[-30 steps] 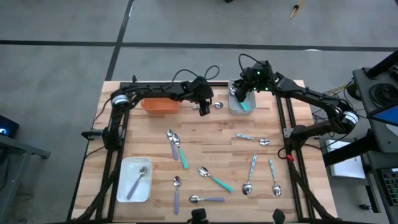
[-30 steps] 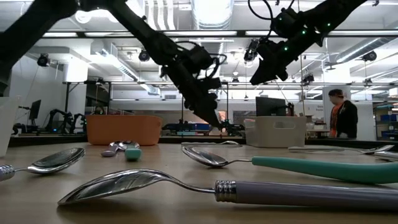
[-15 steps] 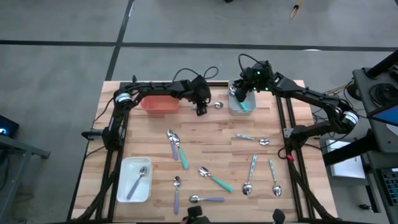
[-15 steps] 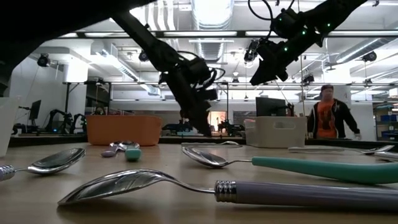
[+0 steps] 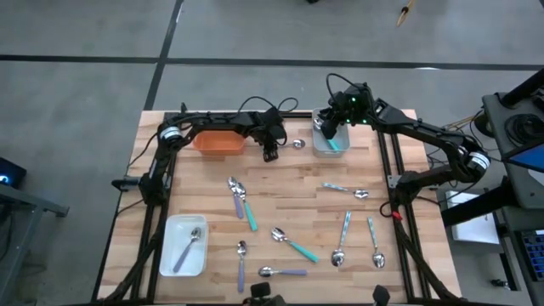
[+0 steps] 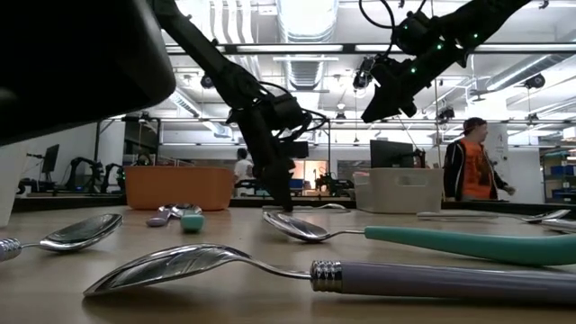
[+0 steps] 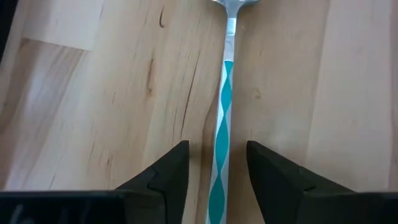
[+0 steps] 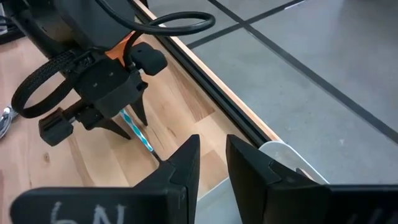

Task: Sort silverware by color (type)
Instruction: Put the blue patterned spoon into the orange bin

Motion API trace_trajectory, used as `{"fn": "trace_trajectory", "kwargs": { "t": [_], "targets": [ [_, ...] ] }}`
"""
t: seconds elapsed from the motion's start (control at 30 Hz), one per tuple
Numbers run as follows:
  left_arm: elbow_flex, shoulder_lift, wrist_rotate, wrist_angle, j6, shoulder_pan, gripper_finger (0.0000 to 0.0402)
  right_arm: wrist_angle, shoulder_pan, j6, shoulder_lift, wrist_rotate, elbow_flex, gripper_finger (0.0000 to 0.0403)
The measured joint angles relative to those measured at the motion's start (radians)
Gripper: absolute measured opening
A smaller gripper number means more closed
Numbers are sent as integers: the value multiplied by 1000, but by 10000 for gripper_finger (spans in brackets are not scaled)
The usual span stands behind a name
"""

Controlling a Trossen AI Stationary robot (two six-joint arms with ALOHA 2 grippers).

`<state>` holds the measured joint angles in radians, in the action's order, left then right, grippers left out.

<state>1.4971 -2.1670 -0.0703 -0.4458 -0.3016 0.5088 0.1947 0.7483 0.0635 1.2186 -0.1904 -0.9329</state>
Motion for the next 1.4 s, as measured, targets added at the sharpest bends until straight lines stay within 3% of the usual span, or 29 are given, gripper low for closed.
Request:
{"fn": "trace_trajectory", "kwargs": {
  "t": [0.27, 0.63, 0.77, 0.9, 1.07, 1.2, 1.4],
  "targets": [
    [0, -2, 31, -2, 5, 0, 16, 0, 0, -10, 0, 0, 0, 75],
    [-8, 65, -13, -21, -3, 15, 4, 2, 0, -10, 0, 0, 0, 72],
    [-6, 118, -147, -17, -6, 25, 3, 3, 0, 1, 0, 0, 0, 75],
    [-7, 170, -394, -39, -25, 47, 2, 12, 0, 65, 0, -23, 0, 72],
    [-9, 224, -729, -101, -19, 78, 1, 22, 0, 187, 0, -246, 0, 76],
    [-15, 257, -816, -110, 64, 89, 1, 24, -11, 234, 0, -393, 0, 98],
    [-17, 270, -948, -133, 123, 90, 1, 5, -35, 266, 0, -420, 0, 147]
  ]
}}
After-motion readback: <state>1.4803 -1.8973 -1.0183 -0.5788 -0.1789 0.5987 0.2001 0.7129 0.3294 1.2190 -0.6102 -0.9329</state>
